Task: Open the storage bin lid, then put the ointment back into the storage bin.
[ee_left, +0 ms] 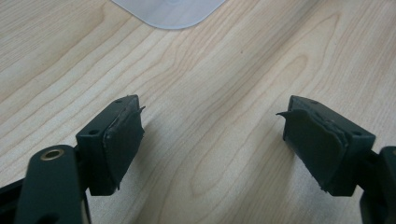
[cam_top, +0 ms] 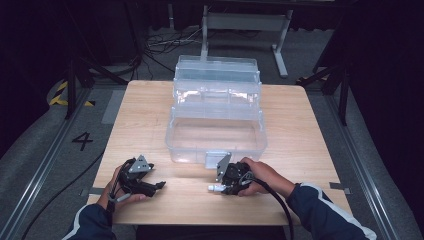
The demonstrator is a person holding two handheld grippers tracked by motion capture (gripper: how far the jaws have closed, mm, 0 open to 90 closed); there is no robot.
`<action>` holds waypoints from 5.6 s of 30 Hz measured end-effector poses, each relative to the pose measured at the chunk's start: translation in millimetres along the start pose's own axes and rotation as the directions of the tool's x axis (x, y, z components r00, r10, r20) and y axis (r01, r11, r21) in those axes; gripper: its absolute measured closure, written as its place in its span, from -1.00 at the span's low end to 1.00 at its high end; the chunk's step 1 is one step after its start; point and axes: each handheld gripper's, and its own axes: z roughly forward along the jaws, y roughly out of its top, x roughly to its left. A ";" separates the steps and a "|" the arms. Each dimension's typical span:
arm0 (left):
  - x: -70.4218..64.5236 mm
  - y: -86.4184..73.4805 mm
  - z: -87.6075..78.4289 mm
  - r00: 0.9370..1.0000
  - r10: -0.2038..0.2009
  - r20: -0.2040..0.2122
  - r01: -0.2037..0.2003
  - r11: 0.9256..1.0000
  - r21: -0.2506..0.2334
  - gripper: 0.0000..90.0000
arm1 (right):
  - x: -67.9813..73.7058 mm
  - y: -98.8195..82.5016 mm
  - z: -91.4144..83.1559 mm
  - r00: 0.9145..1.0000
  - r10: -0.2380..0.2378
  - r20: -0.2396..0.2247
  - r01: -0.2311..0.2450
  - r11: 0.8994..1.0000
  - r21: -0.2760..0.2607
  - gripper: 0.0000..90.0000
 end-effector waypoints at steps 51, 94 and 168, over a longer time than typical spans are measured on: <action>-0.3 0.1 1.6 1.000 -0.006 -0.008 0.006 1.000 -0.010 -0.60 | -0.1 -23.7 -61.6 0.999 0.004 0.042 0.001 0.991 -0.137 0.58; -0.3 0.8 2.1 1.000 -0.012 -0.011 0.012 1.000 -0.006 -0.62 | -5.7 -9.7 -134.7 0.987 -0.024 0.158 0.060 0.973 -0.224 0.58; -0.2 0.8 2.2 1.000 -0.012 -0.012 0.012 1.000 -0.007 -0.62 | -129.1 -0.2 -68.6 0.990 0.085 0.117 -0.095 0.991 0.091 0.58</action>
